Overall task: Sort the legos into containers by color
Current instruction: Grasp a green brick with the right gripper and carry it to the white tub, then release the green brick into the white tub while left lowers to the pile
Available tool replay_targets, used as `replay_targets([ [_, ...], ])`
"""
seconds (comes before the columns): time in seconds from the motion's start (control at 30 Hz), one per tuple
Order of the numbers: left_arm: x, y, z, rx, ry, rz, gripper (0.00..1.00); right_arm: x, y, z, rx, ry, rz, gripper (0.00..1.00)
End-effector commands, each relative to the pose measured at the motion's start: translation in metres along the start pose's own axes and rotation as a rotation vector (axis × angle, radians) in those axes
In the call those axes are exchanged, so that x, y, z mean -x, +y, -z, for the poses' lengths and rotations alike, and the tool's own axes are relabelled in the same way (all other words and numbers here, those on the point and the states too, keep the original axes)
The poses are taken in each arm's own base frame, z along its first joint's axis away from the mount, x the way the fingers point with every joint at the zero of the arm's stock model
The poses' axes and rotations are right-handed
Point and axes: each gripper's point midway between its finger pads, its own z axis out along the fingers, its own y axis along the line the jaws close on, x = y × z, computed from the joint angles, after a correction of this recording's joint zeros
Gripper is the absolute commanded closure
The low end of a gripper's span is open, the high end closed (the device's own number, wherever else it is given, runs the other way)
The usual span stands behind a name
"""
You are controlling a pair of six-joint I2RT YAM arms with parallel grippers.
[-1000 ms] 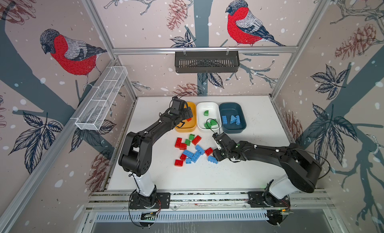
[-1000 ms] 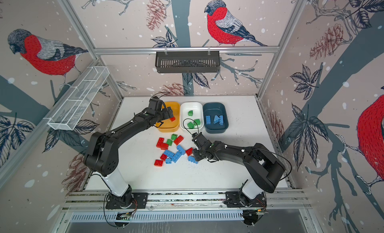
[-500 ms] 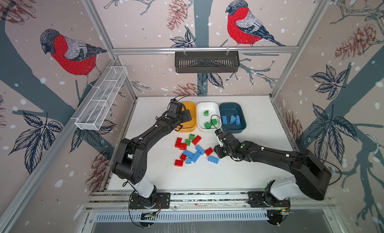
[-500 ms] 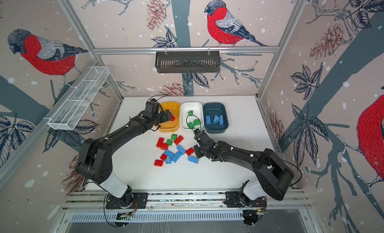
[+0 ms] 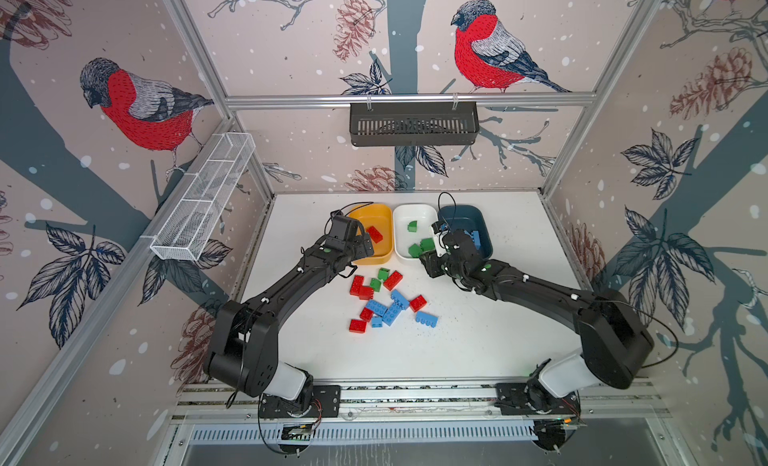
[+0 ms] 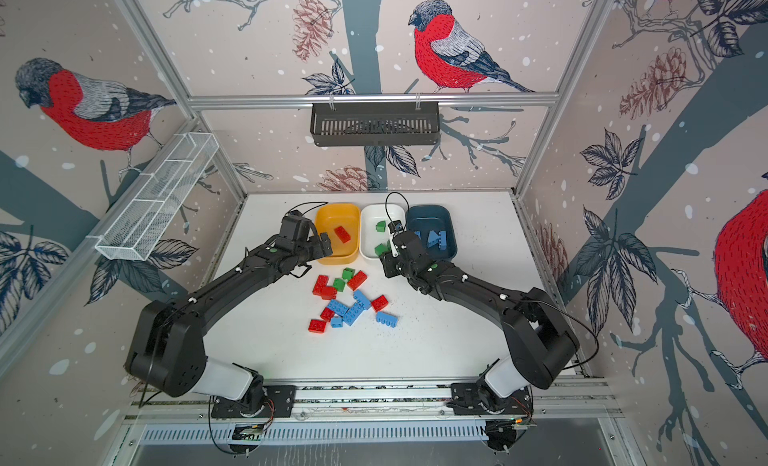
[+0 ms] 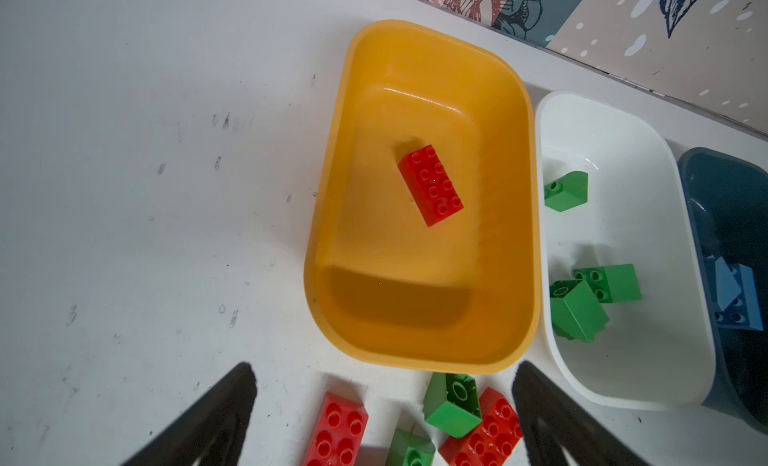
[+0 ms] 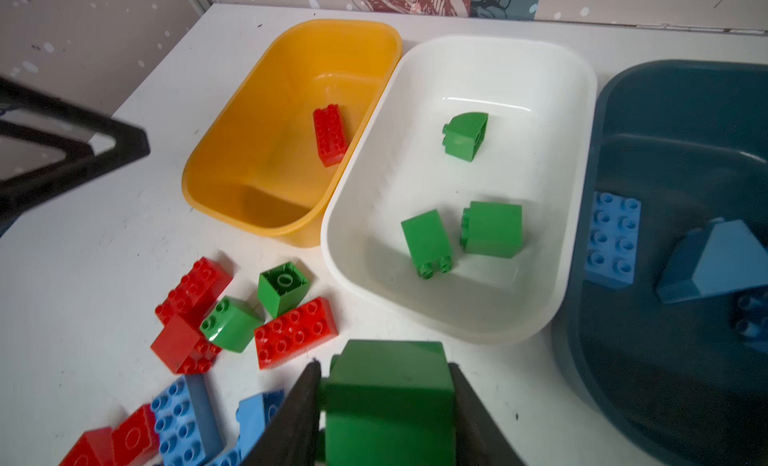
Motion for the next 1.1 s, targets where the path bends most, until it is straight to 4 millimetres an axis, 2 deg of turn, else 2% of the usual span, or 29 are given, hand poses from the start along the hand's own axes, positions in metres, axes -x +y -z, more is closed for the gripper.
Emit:
replay_targets([
  [0.0, -0.004, 0.012, 0.005, 0.05, 0.006, 0.017, 0.04, 0.027, -0.008, -0.013, -0.012, -0.056, -0.041, 0.63],
  [0.13, -0.022, 0.022, 0.005, 0.074, 0.052, 0.017, 0.03, 0.038, -0.025, -0.042, -0.053, -0.023, -0.058, 0.62],
  [0.27, -0.038, 0.029, 0.006, 0.087, 0.101, 0.014, 0.03, 0.05, -0.03, -0.071, -0.068, 0.0, -0.045, 0.56],
  [0.4, -0.055, 0.031, 0.009, 0.066, 0.146, 0.025, 0.03, 0.064, -0.047, -0.095, -0.161, 0.006, -0.079, 0.35],
  [0.43, -0.06, 0.032, 0.009, 0.061, 0.159, 0.028, 0.03, 0.066, -0.05, -0.097, -0.178, 0.013, -0.085, 0.27],
  [0.47, -0.063, 0.032, 0.01, 0.058, 0.169, 0.033, 0.03, 0.069, -0.049, -0.097, -0.177, 0.012, -0.08, 0.23],
  [0.57, -0.075, 0.036, 0.012, 0.054, 0.19, 0.045, 0.03, 0.078, -0.041, -0.08, -0.146, -0.021, -0.052, 0.18],
  [0.7, -0.089, 0.037, 0.013, 0.043, 0.224, 0.048, 0.03, 0.072, -0.032, -0.042, -0.09, -0.044, -0.003, 0.11],
  [0.83, -0.102, 0.042, 0.015, 0.073, 0.261, 0.035, 0.03, 0.049, -0.021, -0.009, -0.034, -0.038, 0.021, 0.07],
  [0.9, -0.108, 0.044, 0.017, 0.079, 0.273, 0.034, 0.03, 0.032, -0.014, 0.002, -0.01, -0.027, 0.028, 0.03],
  [1.07, -0.123, 0.044, 0.022, 0.08, 0.298, 0.043, 0.03, -0.007, 0.003, 0.02, 0.015, 0.013, 0.059, 0.02],
])
